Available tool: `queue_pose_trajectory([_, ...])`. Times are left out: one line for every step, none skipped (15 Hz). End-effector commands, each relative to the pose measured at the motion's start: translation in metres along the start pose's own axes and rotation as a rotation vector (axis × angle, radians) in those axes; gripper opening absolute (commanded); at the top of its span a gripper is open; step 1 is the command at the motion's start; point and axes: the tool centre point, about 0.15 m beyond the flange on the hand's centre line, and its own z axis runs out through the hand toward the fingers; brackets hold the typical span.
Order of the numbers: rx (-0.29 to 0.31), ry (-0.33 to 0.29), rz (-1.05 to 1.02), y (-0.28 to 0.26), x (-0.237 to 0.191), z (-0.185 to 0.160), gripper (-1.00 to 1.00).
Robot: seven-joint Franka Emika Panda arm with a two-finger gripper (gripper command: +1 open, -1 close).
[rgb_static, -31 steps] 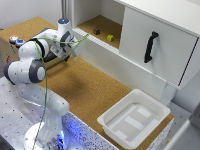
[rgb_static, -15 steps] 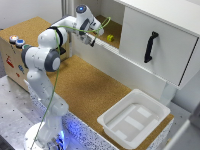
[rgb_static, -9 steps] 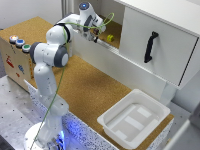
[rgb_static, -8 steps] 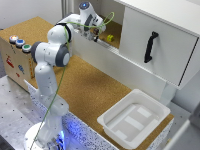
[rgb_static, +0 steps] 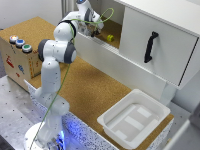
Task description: Pick up the purple block
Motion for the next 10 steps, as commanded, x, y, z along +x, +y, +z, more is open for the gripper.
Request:
queue_pose_trajectory([-0.113, -0.072, 0.063, -0.005, 0.028, 0.019, 1.00])
queue_pose_trajectory([-0.100, -0.076, 0.079, -0.005, 0.028, 0.022, 1.00])
queue_pose_trajectory([-0.095, -0.074, 0.090, -0.004, 0.029, 0.023, 1.00])
queue_pose_trajectory([-0.084, -0.075, 0.099, -0.003, 0.029, 0.024, 1.00])
queue_pose_trajectory([-0.081, -0.078, 0.097, -0.004, 0.029, 0.024, 1.00])
queue_pose_trajectory([-0.076, -0.078, 0.098, -0.005, 0.029, 0.025, -1.00])
queue_pose_trajectory([-0.072, -0.079, 0.100, -0.006, 0.028, 0.027, -1.00])
queue_pose_trajectory([-0.066, -0.083, 0.113, -0.004, 0.027, 0.029, -1.00])
queue_pose_trajectory([-0.059, -0.084, 0.126, -0.002, 0.027, 0.032, -1.00])
queue_pose_trajectory([-0.064, -0.083, 0.129, 0.001, 0.028, 0.035, -1.00])
